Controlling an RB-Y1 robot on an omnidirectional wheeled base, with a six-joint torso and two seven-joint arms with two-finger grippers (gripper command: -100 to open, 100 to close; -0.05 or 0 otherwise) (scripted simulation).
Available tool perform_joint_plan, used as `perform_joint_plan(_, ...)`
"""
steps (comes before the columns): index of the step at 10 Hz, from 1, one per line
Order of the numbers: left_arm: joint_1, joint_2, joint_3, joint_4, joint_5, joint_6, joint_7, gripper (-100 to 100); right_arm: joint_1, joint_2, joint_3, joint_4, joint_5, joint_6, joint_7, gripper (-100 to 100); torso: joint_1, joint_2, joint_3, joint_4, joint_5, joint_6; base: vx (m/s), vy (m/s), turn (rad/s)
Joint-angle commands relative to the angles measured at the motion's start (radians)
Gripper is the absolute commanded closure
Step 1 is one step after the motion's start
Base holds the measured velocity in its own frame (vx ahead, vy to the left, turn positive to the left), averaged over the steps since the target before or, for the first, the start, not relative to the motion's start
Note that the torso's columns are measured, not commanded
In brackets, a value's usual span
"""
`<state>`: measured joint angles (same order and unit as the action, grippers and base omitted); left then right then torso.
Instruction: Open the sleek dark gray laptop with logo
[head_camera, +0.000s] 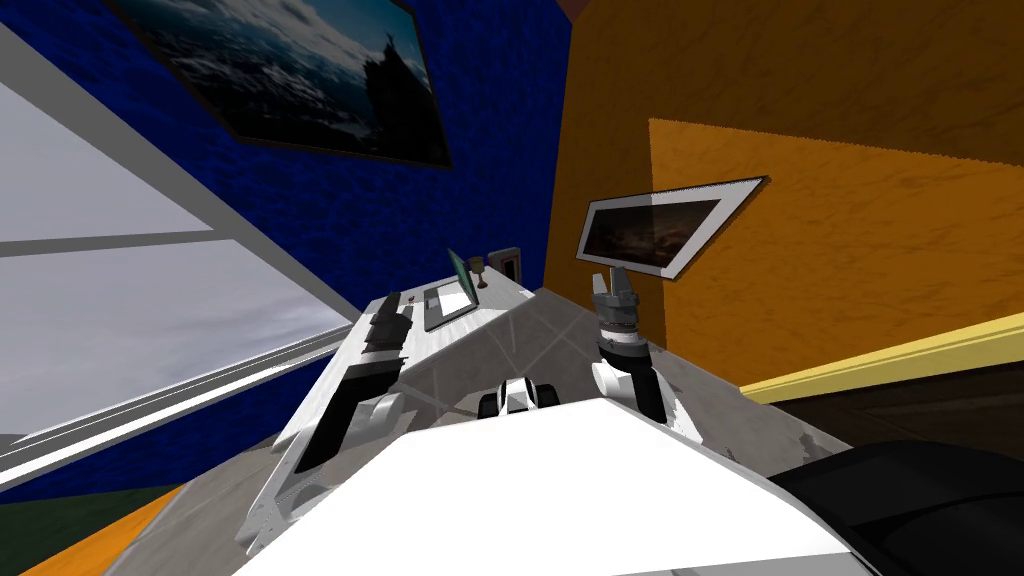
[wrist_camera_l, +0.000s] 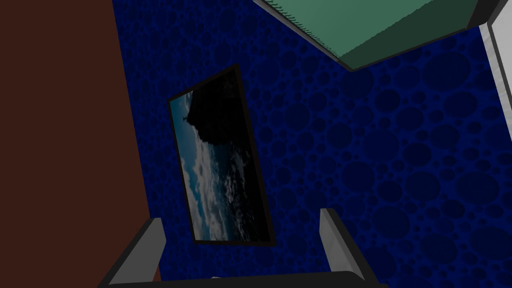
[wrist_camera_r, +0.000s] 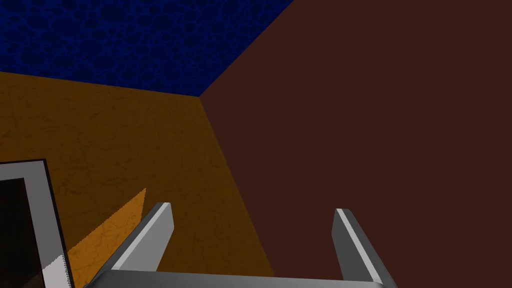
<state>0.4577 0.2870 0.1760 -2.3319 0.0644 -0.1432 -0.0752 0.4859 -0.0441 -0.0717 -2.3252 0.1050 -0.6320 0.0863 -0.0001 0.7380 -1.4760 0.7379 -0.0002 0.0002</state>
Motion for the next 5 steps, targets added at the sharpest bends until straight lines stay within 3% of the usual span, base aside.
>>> perform_joint_plan(1, -0.007, 0.014, 0.021, -0.009, 0.016, 0.056, 0.002, -100, 0.0, 0.0, 0.0, 0.0, 0.0, 0.0, 0.0, 0, 0.0, -0.001, 0.0, 0.0, 0.0, 0.0, 0.065, -0.079, 0.033)
perform_joint_plan(5, -0.032, 0.053, 0.077, -0.016, 0.057, 0.177, 0.007, -100, 0.0, 0.0, 0.0, 0.0, 0.0, 0.0, 0.0, 0, 0.0, 0.0, 0.0, 0.0, 0.0, 0.0, 0.079, -0.112, 0.056)
